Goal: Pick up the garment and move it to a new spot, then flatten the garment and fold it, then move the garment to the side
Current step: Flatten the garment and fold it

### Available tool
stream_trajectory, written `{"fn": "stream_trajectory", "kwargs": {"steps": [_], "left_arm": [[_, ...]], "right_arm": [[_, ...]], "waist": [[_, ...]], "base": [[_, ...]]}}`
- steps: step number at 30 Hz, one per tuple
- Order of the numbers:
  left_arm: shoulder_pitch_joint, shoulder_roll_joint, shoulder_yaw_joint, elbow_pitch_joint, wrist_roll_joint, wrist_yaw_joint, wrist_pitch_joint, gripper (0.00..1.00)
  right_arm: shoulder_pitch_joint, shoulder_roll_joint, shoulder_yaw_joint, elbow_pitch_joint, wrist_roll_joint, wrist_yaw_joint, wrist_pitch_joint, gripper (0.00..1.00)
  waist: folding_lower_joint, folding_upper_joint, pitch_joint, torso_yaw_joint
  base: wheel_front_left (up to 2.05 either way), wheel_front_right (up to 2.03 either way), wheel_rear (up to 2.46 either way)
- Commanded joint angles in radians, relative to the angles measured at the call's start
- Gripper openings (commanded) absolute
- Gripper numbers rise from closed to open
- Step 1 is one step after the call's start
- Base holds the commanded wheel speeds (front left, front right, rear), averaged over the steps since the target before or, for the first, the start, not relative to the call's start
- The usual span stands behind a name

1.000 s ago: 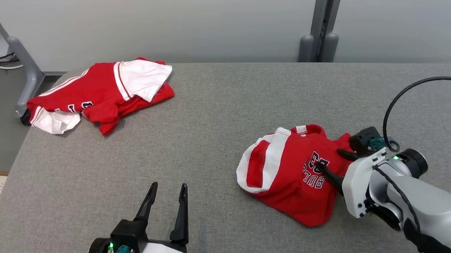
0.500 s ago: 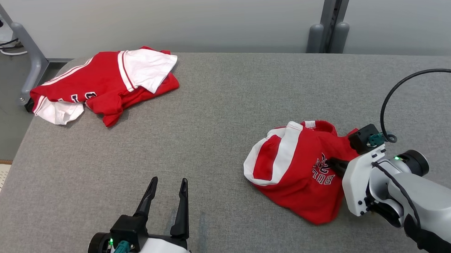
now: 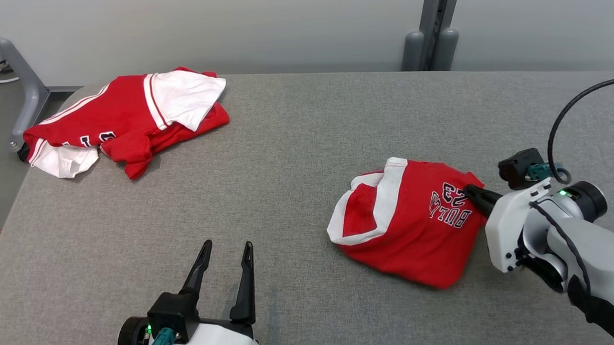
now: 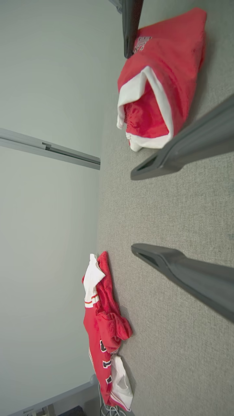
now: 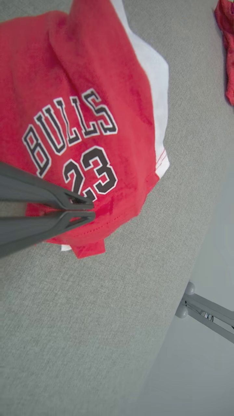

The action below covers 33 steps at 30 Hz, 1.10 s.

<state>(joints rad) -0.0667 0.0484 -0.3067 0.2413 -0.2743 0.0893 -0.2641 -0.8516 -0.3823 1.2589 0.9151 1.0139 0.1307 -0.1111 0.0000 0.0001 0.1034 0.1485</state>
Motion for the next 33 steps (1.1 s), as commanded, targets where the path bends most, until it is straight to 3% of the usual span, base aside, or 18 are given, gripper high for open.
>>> {"fn": "stream_trajectory", "kwargs": {"steps": [1, 8, 14, 22, 30, 31, 32, 33], "left_arm": [[-0.009, 0.004, 0.006, -0.003, -0.004, 0.003, 0.000, 1.00], [-0.004, 0.004, 0.012, -0.003, 0.001, 0.001, 0.000, 1.00], [0.007, 0.004, 0.017, -0.006, 0.004, 0.000, 0.000, 1.00], [0.004, 0.004, 0.022, -0.014, 0.008, 0.005, 0.000, 1.00], [0.004, 0.004, 0.023, -0.010, 0.013, 0.000, 0.000, 1.00], [0.003, 0.004, 0.022, -0.009, 0.013, -0.002, 0.000, 1.00], [0.003, 0.004, 0.021, -0.009, 0.012, -0.003, 0.000, 1.00], [0.003, 0.004, 0.020, -0.008, 0.011, -0.005, 0.000, 1.00]], "right_arm": [[-0.011, -0.017, -0.005, 0.007, 0.003, 0.000, -0.017, 0.00], [-0.019, -0.060, -0.052, 0.043, 0.008, 0.000, -0.098, 0.00], [0.048, -0.074, -0.168, 0.099, 0.026, 0.000, -0.151, 0.00], [0.218, -0.054, -0.398, 0.160, -0.036, 0.000, -0.155, 0.00], [0.330, -0.052, -0.665, 0.146, -0.218, 0.000, -0.155, 0.02], [0.338, -0.051, -0.699, 0.137, -0.238, 0.000, -0.156, 0.16], [0.350, -0.047, -0.729, 0.126, -0.260, 0.000, -0.156, 0.45], [0.363, -0.042, -0.759, 0.114, -0.281, 0.000, -0.156, 0.88]], "waist": [[0.0000, -0.0001, 0.000, -0.002], [0.0000, -0.0001, -0.002, -0.011], [0.0000, -0.0001, -0.005, -0.020], [0.0000, -0.0001, 0.005, -0.038], [0.0000, -0.0001, 0.003, -0.064], [0.0000, -0.0001, 0.002, -0.067], [0.0000, -0.0001, 0.001, -0.071], [0.0000, -0.0001, -0.001, -0.074]], "base": [[0.00, 0.00, 0.00], [0.00, 0.00, 0.00], [0.00, 0.00, 0.00], [0.00, 0.00, 0.00], [0.00, 0.00, 0.00], [0.00, 0.00, 0.00], [0.00, 0.00, 0.00], [0.00, 0.00, 0.00]]}}
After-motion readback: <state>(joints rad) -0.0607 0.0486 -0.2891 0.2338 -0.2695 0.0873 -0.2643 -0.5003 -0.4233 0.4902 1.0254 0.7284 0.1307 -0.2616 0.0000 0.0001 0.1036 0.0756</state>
